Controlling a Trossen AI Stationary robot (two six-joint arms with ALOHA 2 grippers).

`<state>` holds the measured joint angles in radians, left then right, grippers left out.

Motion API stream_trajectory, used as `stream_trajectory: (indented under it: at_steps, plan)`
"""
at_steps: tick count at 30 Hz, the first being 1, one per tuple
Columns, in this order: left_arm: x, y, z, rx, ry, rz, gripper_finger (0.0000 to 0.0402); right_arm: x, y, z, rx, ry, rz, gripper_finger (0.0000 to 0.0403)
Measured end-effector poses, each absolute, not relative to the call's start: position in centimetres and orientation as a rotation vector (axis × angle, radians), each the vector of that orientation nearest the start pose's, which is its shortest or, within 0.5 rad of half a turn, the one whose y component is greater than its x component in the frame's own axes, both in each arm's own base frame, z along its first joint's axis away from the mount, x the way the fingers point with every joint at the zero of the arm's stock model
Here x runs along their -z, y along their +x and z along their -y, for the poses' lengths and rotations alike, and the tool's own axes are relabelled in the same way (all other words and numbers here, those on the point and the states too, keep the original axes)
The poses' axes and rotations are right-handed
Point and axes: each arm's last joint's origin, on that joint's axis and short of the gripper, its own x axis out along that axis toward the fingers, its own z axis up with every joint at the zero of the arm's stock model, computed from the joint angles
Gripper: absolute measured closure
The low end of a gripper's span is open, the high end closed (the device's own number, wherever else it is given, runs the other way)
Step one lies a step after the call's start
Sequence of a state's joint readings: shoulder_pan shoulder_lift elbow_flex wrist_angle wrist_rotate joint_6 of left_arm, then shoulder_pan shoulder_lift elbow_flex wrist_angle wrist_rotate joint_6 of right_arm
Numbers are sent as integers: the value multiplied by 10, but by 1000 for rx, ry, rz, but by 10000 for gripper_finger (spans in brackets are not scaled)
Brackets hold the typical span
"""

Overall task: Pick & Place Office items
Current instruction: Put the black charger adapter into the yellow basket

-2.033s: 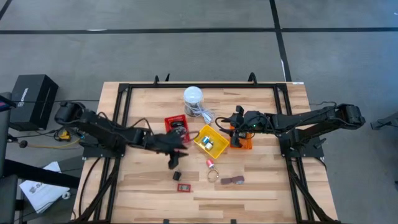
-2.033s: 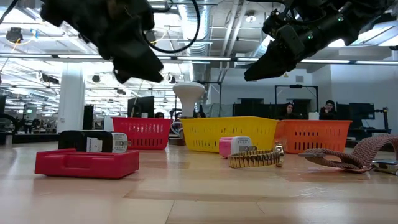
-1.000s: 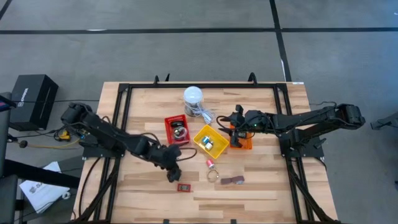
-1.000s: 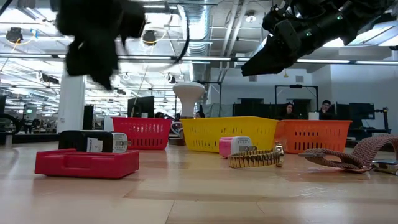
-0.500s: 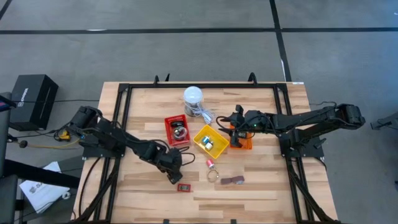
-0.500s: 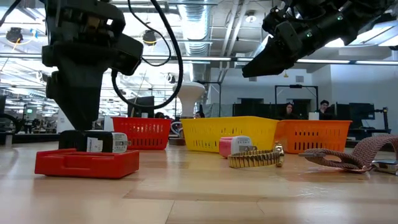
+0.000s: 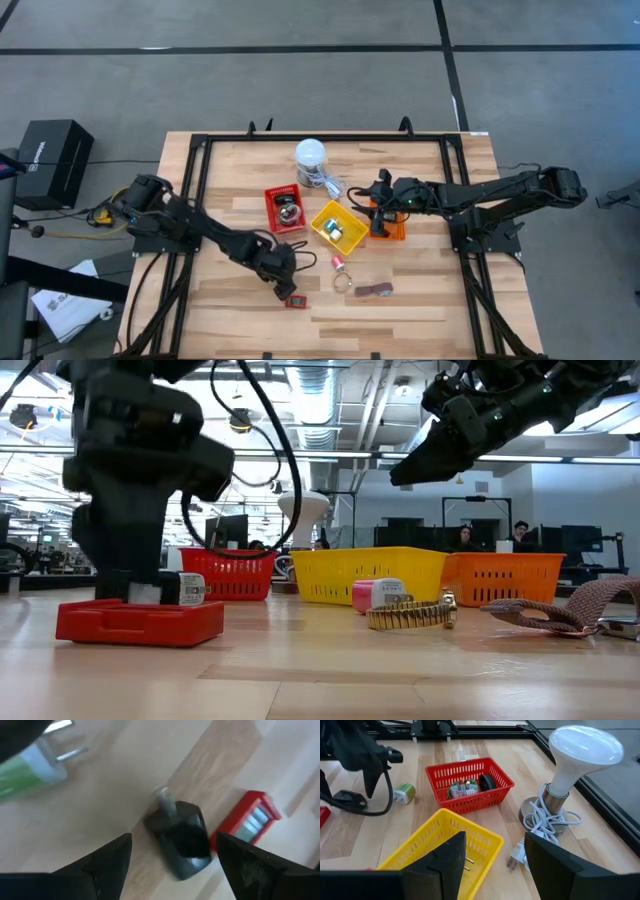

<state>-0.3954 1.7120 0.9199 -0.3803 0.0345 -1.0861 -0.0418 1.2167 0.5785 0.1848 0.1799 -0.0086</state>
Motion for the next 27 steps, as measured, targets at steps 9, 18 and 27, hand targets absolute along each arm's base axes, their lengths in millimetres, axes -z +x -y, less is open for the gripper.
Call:
stream_trajectory:
  at_steps: [9, 18, 27]
  plan:
    - [-134, 287, 121, -284, -699, -1247, 131, -211, 247, 15, 216, -40, -461, 210]
    - [-134, 286, 120, -281, -688, -1251, 199, -211, 247, 15, 216, -40, -460, 210]
    - [-137, 289, 116, -288, -689, -1208, 245, -211, 247, 16, 217, -40, -460, 210]
